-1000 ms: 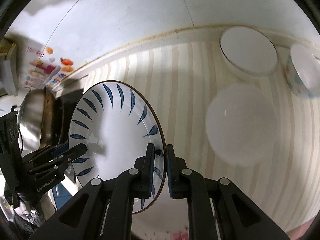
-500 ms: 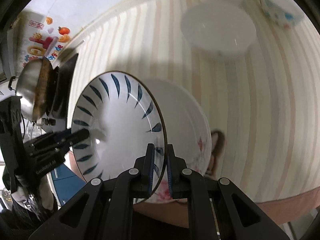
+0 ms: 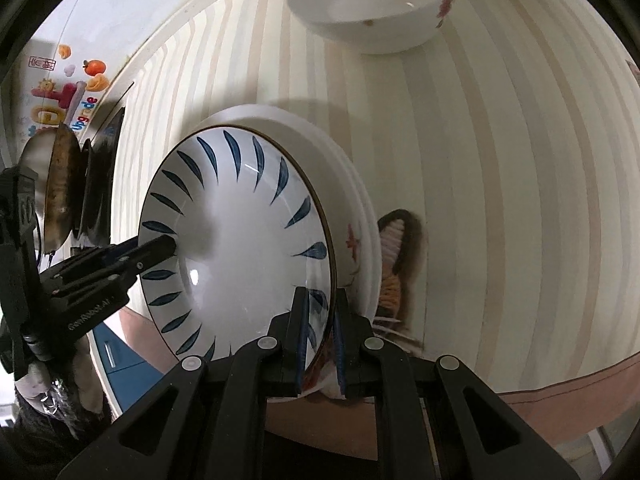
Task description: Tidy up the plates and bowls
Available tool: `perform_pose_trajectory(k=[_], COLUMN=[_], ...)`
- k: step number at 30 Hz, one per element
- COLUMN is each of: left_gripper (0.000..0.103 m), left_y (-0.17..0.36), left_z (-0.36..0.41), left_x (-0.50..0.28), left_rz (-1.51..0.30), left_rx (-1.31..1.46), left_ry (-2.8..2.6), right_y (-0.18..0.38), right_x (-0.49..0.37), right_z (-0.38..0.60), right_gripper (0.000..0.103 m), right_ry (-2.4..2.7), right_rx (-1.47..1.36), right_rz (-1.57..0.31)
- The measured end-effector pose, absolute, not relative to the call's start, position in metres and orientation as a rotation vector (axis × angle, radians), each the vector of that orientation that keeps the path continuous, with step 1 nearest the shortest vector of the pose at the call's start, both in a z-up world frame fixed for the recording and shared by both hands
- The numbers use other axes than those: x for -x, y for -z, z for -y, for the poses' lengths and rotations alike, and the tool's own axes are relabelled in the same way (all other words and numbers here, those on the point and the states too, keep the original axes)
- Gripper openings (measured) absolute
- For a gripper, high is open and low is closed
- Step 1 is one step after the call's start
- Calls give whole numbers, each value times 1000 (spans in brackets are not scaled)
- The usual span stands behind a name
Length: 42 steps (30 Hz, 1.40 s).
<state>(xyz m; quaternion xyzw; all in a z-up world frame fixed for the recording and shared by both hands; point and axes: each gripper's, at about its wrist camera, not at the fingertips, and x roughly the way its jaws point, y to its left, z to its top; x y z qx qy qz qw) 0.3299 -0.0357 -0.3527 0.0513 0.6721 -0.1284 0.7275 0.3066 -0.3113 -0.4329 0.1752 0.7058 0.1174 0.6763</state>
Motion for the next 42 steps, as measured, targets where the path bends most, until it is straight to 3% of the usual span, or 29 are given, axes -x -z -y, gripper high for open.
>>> perform_pose_trajectory(k=[21, 28, 30, 37, 42], left_gripper=[25, 25, 25, 26, 38], left_y=[354, 326, 312, 247, 216], left_z=[45, 41, 41, 42, 50], left_x=[-320, -304, -296, -261, -239], left_rz=[-1479, -1434, -1416, -1318, -1290], left_rx=[-127, -95, -78, -44, -15], left_ry=[237, 177, 170, 133, 123], right_y=[422, 405, 392, 330, 277], right_x=[-304, -300, -296, -278, -257], right_z=[321, 320, 317, 310, 306], right_gripper=[17, 18, 21, 49, 75], right_ry=[-225, -238, -235, -241, -266], right_rx=[-508, -447, -405, -291, -209], right_rz=[-1576, -1560, -1542, -1459, -1390])
